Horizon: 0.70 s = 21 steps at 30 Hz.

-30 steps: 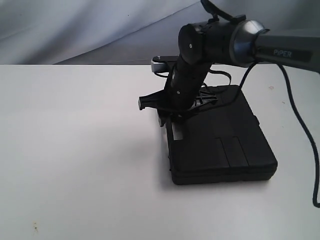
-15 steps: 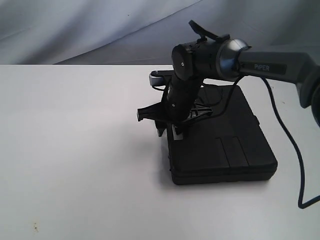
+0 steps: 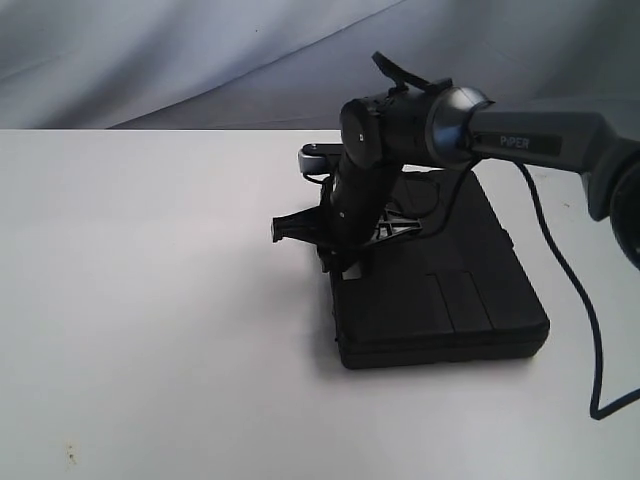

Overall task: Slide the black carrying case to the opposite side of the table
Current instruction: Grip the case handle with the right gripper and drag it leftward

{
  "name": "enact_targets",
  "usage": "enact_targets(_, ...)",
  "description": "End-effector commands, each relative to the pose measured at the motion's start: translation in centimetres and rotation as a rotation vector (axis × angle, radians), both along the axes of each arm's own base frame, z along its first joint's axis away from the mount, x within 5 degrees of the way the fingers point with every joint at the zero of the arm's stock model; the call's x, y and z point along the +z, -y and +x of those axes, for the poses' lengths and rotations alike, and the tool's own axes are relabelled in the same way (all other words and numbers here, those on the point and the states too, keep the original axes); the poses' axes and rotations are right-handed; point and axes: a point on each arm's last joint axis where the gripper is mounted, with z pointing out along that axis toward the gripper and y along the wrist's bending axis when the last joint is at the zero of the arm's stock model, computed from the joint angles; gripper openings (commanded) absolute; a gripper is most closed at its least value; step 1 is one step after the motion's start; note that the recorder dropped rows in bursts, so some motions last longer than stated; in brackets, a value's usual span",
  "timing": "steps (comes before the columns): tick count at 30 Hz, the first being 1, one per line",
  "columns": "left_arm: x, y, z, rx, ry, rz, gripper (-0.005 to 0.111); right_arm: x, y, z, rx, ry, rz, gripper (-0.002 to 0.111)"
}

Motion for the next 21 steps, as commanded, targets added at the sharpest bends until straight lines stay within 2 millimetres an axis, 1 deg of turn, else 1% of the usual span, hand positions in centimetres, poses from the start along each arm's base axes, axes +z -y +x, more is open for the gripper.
enact_targets(1, -0.1, 0.0, 0.0, 0.002, 0.001, -0.009, 0.000, 0.3, -1.4, -0.2, -0.009, 0.051, 0.074, 0.000)
enact_targets(11, -0.1, 0.0, 0.0, 0.002, 0.001, -0.009, 0.000, 1.2, -4.4, -0.7, -0.090, 0.095, 0.302, 0.000)
enact_targets(16, -0.1, 0.0, 0.0, 0.002, 0.001, -0.009, 0.000, 1.3, -5.1, -0.9, -0.094, 0.113, 0.327, 0.000)
enact_targets(19, -0.1, 0.0, 0.0, 0.002, 0.001, -0.009, 0.000, 1.0, -6.1, -1.1, -0.069, 0.082, 0.306, 0.000)
enact_targets(21, -0.1, 0.0, 0.0, 0.002, 0.001, -0.009, 0.000, 1.2, -7.0, -0.8, -0.052, 0.076, 0.307, 0.000)
